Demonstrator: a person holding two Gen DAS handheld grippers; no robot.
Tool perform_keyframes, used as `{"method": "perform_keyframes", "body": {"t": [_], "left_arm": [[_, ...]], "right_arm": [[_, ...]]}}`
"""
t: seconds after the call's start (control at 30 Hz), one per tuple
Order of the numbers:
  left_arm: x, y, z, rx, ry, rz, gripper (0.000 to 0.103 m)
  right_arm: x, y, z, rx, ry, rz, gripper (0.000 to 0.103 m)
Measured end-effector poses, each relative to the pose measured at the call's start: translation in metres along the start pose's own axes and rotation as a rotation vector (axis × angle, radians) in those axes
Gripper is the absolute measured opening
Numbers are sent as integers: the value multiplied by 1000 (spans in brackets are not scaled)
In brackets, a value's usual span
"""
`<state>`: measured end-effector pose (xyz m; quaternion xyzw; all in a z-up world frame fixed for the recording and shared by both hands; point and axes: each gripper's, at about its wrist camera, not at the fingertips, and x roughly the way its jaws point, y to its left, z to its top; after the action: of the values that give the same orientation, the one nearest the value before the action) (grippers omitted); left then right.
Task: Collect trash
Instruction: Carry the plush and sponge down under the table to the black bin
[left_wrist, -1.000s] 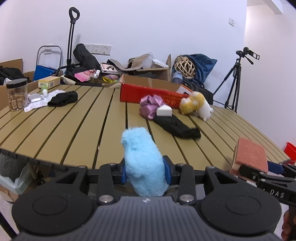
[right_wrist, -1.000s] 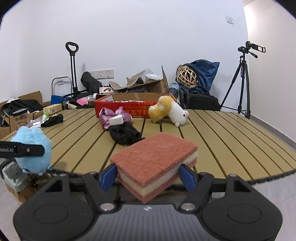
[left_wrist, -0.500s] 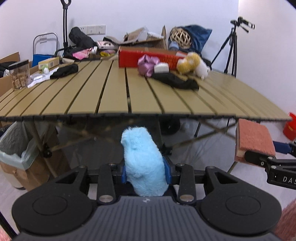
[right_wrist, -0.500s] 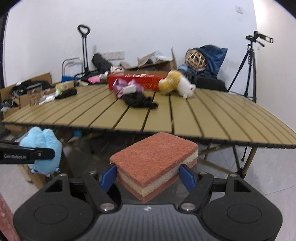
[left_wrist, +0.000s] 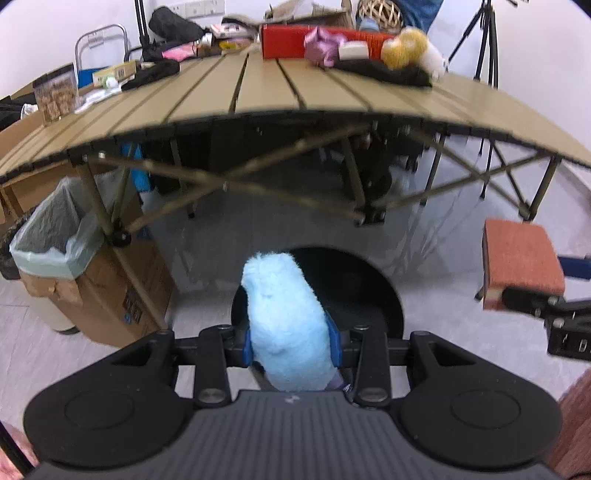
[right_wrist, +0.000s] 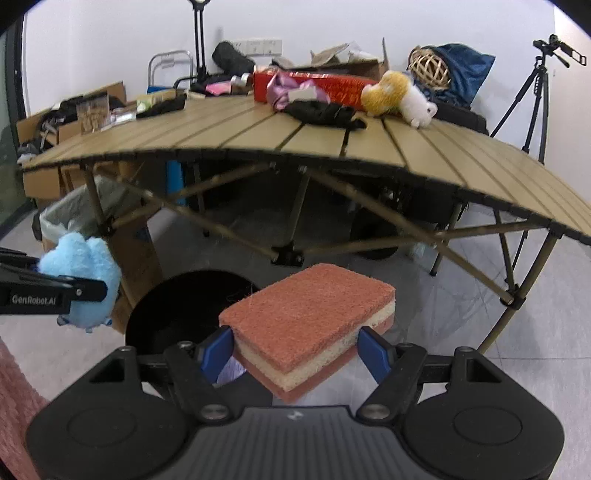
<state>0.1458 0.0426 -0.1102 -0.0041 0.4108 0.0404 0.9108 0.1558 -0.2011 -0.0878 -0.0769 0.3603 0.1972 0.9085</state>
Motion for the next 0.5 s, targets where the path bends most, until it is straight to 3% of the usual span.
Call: {"method": "perform_keyframes", "body": {"t": [0.5], "left_arm": [[25,24,-15,-47,109,43,37]], "right_arm": [[32,16,-7,-44,91,29,73]]}}
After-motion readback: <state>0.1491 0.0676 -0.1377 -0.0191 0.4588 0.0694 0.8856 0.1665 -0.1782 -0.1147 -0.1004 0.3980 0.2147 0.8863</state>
